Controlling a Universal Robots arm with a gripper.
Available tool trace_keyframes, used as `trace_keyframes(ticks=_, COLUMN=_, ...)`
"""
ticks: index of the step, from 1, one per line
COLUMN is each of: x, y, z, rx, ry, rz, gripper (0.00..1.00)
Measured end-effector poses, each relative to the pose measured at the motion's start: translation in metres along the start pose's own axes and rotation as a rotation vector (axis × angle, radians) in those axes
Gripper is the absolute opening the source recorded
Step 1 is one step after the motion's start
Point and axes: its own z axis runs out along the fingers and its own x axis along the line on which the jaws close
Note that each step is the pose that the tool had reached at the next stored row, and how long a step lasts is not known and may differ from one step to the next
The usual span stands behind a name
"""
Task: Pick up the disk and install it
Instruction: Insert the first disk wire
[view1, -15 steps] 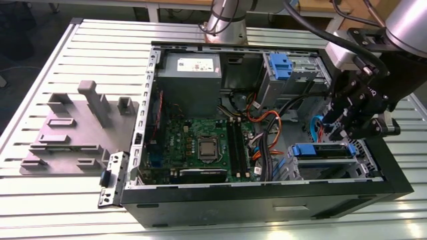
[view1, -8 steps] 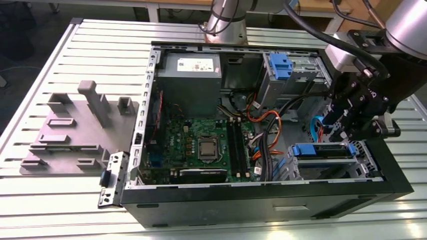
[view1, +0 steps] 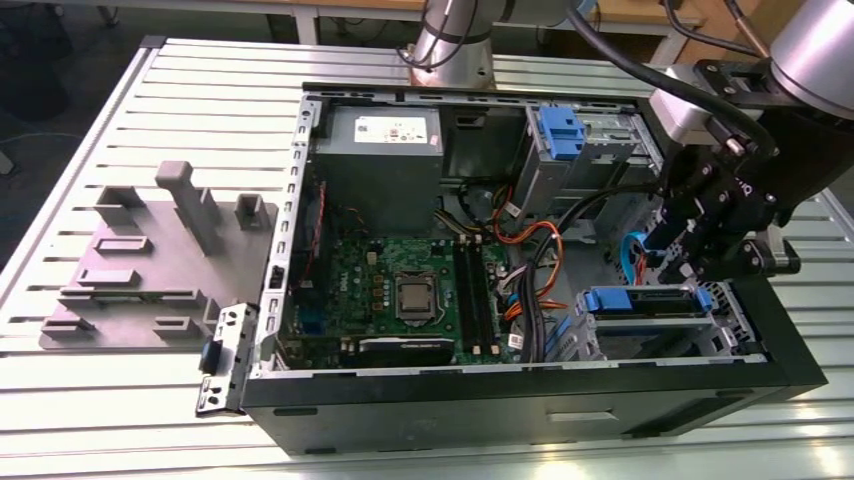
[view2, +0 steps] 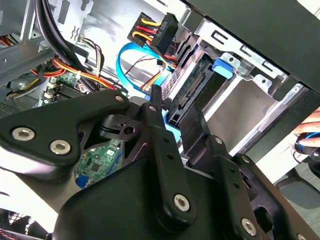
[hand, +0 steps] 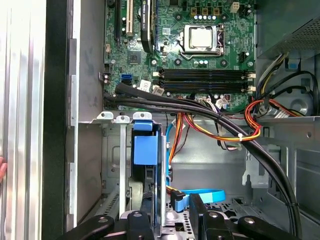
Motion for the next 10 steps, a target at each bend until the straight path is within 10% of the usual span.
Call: trace_keyframes(ticks=10, x=0.0001, y=0.0148, z=0.0002, rx=0.0054, ry=0.0005, rz=0.0, gripper=0.42)
